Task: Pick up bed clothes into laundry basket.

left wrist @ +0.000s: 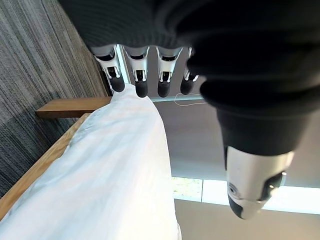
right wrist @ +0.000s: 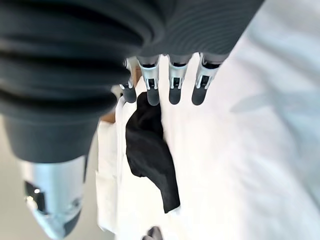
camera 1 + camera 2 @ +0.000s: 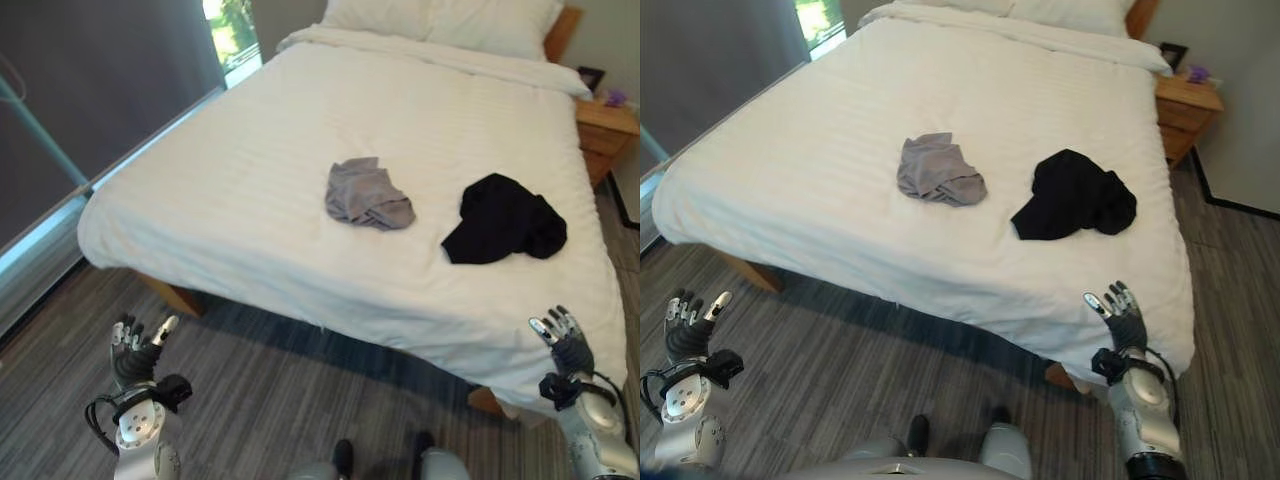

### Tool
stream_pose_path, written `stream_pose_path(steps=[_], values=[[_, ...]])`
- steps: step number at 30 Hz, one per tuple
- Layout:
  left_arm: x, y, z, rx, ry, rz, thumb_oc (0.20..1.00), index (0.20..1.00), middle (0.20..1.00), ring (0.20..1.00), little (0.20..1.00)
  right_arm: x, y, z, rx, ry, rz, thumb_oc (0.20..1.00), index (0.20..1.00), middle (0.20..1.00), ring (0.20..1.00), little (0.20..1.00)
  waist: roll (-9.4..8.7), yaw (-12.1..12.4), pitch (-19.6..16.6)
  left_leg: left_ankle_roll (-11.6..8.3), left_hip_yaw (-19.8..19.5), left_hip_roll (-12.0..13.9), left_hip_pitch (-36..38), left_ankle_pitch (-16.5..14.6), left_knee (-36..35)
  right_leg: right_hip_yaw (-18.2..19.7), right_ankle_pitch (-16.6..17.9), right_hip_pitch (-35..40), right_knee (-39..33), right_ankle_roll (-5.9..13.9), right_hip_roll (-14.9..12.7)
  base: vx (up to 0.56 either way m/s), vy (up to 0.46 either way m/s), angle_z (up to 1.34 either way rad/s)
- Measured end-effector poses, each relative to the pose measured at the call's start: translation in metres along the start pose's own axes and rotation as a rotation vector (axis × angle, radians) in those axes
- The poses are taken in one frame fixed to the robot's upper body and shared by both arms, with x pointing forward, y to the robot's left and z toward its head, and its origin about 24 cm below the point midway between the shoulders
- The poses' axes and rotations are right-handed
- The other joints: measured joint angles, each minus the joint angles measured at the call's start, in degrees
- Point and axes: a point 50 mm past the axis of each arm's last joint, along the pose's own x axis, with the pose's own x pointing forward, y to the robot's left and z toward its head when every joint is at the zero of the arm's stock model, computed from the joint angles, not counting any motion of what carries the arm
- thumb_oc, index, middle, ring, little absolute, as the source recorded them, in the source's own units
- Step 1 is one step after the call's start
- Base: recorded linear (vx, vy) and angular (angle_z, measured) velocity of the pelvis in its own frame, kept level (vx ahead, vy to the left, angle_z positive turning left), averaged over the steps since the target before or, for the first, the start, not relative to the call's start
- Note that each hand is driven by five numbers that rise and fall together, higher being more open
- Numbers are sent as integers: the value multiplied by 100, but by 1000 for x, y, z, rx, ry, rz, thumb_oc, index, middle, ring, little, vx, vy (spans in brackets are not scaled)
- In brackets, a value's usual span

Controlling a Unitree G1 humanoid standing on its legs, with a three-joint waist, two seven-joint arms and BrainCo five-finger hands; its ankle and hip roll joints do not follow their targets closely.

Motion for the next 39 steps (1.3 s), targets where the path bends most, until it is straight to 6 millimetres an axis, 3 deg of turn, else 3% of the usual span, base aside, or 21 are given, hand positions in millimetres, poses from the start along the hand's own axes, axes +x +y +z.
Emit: stream_pose_path(steps=[1,3,5,6,7,9,10,13,15,18,22,24,26,31,34,39], values=[[-3,4,-3,7,11,6,1000,1000,1000,1000,1000,3,-3,5,-44,-7,-2,1000,1000,1000,1000,1000,-116,88,28,-60,-90,-58,144,-25,-66,-11,161,157,-27,-1,3,231,-278,76],[-6,0,-6,-4,21,-16,1000,1000,1000,1000,1000,12,-24,23,-231,-8,-2,1000,1000,1000,1000,1000,-174,166,-5,-109,-341,-149,213,-118,-69,-10,447,624,-481,-63,-10,116,-155,52],[-17,1,-12,1,42,-52,1000,1000,1000,1000,1000,39,-45,57,-449,-17,-32,1000,1000,1000,1000,1000,-227,231,0,-130,-508,-138,217,-103,-179,-286,778,719,-696,-46,-31,70,-131,52],[-26,-3,-23,19,90,-104,1000,1000,1000,1000,1000,52,-63,87,-575,-26,-84,1000,1000,1000,1000,1000,-215,349,-19,-225,-646,-13,189,-51,-239,-452,819,716,-681,-93,72,-13,-112,42],[-29,-2,-27,25,107,-115,1000,1000,1000,1000,1000,56,-64,98,-593,-49,-100,1000,1000,1000,1000,1000,-236,381,-13,-268,-673,41,226,-26,-275,-466,818,699,-686,-122,129,-46,-106,41],[-39,2,-38,27,162,-127,1000,1000,1000,1000,1000,84,-47,132,-729,-70,-94,1000,1000,1000,1000,1000,-293,497,23,-334,-730,182,104,15,-256,-627,824,635,-683,-161,255,-46,-90,13],[-41,-8,-41,15,182,-178,1000,1000,1000,1000,1000,92,-47,162,-827,-99,-128,1000,1000,1000,1000,1000,-249,598,24,-407,-810,234,-34,67,-254,-703,829,523,-669,-174,302,-54,-84,33],[-37,-17,-37,38,169,-247,1000,1000,1000,1000,1000,105,-31,229,-921,-211,-235,1000,1000,1000,1000,1000,-224,822,104,-540,-1033,363,-323,167,-252,-917,824,319,-697,-266,427,-82,-54,34],[-31,-16,-28,57,136,-264,1000,1000,1000,1000,1000,104,-28,264,-929,-269,-304,1000,1000,1000,1000,1000,-191,808,146,-652,-1179,383,-593,235,-275,-1027,809,94,-694,-306,449,-74,-51,37],[-27,-9,-24,84,124,-258,1000,1000,1000,1000,1000,101,-24,290,-957,-313,-372,1000,1000,1000,1000,1000,-99,1014,249,-760,-1243,420,-1025,313,-257,-1111,866,-299,-693,-408,489,-59,-64,15],[-25,-7,-22,58,127,-238,1000,1000,1000,1000,1000,101,-31,293,-1066,-254,-417,1000,1000,1000,1000,1000,56,1158,461,-835,-1315,442,-1485,434,-251,-1154,983,-744,-675,-503,519,-42,-56,8],[-25,-7,-22,55,125,-230,1000,1000,1000,1000,1000,97,-46,298,-1107,-183,-494,1000,1000,1000,1000,1000,169,1232,686,-883,-1305,448,-1755,491,-234,-1147,1058,-1007,-666,-547,534,-17,-26,-4],[-26,-7,-23,51,128,-222,1000,1000,1000,1000,1000,95,-55,294,-1119,-133,-526,1000,1000,1000,1000,1000,221,1243,829,-858,-1287,468,-1837,537,-246,-1135,1081,-1111,-665,-572,552,-33,-16,-4],[-24,-14,-17,38,100,-240,1000,1000,1000,1000,1000,79,-81,309,-1186,-102,-673,1000,1000,1000,1000,1000,299,1226,1064,-857,-1198,487,-2080,571,-263,-1085,1131,-1389,-664,-633,573,-44,0,-8],[-22,-23,-11,22,75,-263,1000,1000,1000,1000,1000,73,-90,313,-1185,-99,-736,1000,1000,1000,1000,1000,321,1127,1116,-858,-1172,491,-2281,572,-253,-1078,1136,-1597,-664,-635,580,-37,-8,-4],[-20,-52,2,-24,20,-341,1000,1000,1000,1000,1000,74,-87,314,-1157,-123,-735,1000,1000,1000,1000,1000,397,1071,1266,-859,-1131,506,-2462,575,-251,-1030,1160,-1804,-663,-657,597,-27,11,-6]])
